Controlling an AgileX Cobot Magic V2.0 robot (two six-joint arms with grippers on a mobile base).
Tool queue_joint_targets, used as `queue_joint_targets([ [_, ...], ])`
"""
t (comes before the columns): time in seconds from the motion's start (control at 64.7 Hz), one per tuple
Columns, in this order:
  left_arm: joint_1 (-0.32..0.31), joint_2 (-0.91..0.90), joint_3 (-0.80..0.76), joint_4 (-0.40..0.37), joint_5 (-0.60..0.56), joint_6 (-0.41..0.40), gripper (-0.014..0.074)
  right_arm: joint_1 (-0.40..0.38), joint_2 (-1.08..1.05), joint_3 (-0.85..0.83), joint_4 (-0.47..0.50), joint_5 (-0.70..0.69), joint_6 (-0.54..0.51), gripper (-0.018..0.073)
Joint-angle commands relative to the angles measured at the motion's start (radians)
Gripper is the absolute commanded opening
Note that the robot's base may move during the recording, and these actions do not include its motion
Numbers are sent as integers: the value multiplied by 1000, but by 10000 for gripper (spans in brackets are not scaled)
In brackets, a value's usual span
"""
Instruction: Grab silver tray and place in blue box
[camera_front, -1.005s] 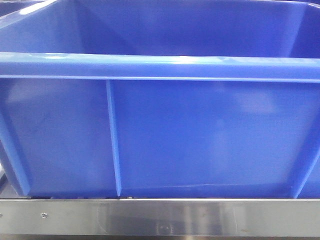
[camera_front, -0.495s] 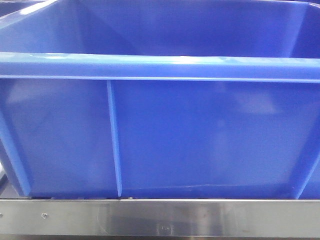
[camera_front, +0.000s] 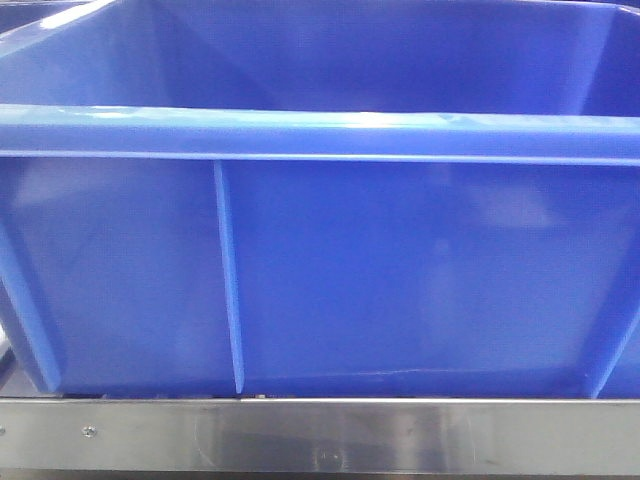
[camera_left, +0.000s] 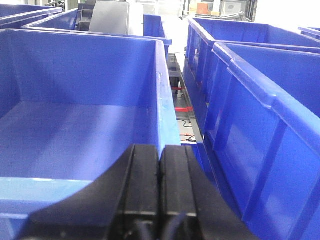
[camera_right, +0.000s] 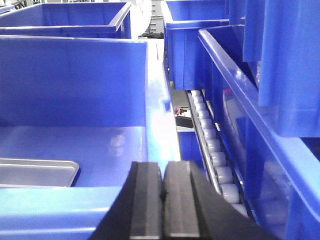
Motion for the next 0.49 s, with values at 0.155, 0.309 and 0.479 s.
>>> queue_joint_targets([
  [0.155,3,-18,-3,-6,-88,0,-95,-6,-17,13,-1,-31,-3,56],
  [0.309,3,-18,-3,-6,-88,0,-95,-6,-17,13,-1,-31,-3,56],
  [0.479,3,-18,-3,-6,-88,0,-95,-6,-17,13,-1,-31,-3,56],
])
